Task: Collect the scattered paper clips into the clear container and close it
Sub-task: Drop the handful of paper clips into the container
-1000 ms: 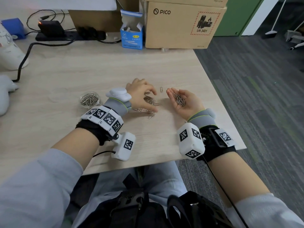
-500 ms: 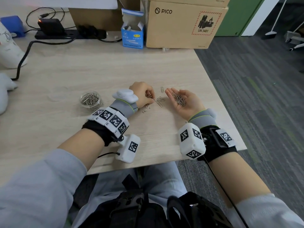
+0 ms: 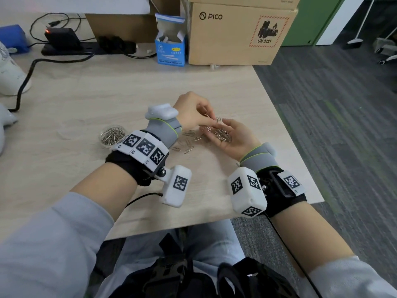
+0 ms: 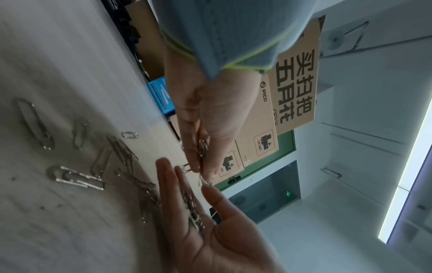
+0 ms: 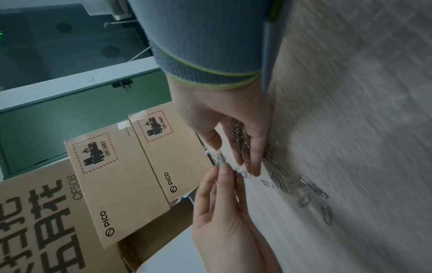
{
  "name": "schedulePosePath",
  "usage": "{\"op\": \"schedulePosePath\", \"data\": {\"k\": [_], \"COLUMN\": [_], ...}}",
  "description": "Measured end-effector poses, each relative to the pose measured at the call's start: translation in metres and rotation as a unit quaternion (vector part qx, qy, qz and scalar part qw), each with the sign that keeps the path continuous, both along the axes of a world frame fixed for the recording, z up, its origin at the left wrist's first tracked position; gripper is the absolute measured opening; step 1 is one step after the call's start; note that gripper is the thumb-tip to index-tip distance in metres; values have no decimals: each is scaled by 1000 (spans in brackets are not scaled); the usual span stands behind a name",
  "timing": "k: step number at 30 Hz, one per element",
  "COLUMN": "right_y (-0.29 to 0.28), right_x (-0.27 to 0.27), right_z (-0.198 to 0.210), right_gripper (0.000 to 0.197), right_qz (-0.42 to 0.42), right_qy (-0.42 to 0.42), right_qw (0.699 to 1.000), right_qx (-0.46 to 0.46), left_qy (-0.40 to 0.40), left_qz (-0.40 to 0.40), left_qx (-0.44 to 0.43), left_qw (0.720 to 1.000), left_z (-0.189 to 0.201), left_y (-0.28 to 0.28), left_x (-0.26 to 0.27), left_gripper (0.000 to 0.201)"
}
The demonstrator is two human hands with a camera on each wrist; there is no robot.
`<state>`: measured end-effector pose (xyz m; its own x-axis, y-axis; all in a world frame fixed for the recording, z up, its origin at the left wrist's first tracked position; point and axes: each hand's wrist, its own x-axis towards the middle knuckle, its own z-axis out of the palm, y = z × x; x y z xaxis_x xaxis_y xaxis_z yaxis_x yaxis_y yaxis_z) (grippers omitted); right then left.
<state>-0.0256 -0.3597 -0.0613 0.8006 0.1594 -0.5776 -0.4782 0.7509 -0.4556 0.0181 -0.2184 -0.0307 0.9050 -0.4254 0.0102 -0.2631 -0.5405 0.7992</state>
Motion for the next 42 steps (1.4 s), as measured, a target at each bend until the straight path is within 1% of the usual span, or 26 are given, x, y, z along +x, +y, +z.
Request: {"op": "schedulePosePath", "data": {"k": [3,8,11,12,14,15,16,17,18,19,21,22,23,24,25,27,28,30,31,32,34,35,36,37,38,42], "right_y": [3,-3,-9,-11,-14,-15,-16,-17,-18,-18,-19,-18,-18,-17,-16,-13,-12,-7,-6,-4,2,5,8,9,11,20], "right_x": [0,8,11,11,10,10,11,11,11,11,11,10,9,8,7,5,4,1,0,0,-2,-3,-3,-4,-4,-6], "right_z": [4,5,2,2,3,2,1,0,0,0,3,4,5,6,7,10,11,13,15,15,18,19,20,21,21,22], "right_gripper": [35,32,47,48,40,37,36,35,35,34,34,35,35,36,36,37,36,36,36,36,35,35,35,35,35,35], "right_qz": [6,2,-25,-32,-47,-55,-62,-68,-72,-72,-73,-75,-77,-77,-78,-78,-78,-78,-79,-79,-77,-76,-75,-75,-74,-64], "right_qy": [-14,-24,1,4,4,6,6,6,8,9,12,15,17,20,22,25,25,20,16,14,10,8,6,6,7,9], "right_qw": [1000,1000,997,995,992,991,991,991,990,991,991,991,991,991,991,990,990,991,991,991,992,992,993,993,993,994], "right_qx": [24,5,67,92,116,119,119,119,119,117,108,105,104,105,107,111,112,111,110,108,101,98,95,94,93,86], "left_qy": [9,-18,-33,-42,-62,-61,-50,-29,-5,12,4,-8,-17,-24,-30,-36,-43,-47,-44,-41,-32,-30,-30,-30,-30,-35], "left_qz": [-36,-89,-66,-43,9,21,16,-7,-39,-68,-100,-103,-104,-107,-111,-111,-112,-118,-119,-120,-125,-134,-139,-141,-138,-123], "left_qx": [-5,1,-31,-48,-51,-24,19,66,108,142,208,239,255,254,245,223,216,215,215,215,234,260,290,310,312,223], "left_qw": [999,996,997,997,997,998,998,997,993,987,973,966,961,961,963,968,969,968,968,968,964,956,947,940,939,966], "left_z": [0,5,4,2,-3,-7,-11,-15,-19,-22,-27,-29,-31,-32,-31,-31,-32,-32,-31,-30,-26,-25,-24,-24,-25,-32], "left_y": [-11,-25,-26,-27,-24,-22,-19,-16,-14,-12,-11,-10,-9,-8,-6,-2,1,7,9,12,23,27,32,34,36,47], "left_x": [-1,2,8,10,15,19,22,24,23,21,17,17,18,18,17,15,15,10,9,6,0,-2,-5,-7,-8,-9], "left_gripper": [10,12,10,10,16,20,23,26,36,52,81,89,92,87,75,43,34,24,24,28,51,59,62,61,58,39]}}
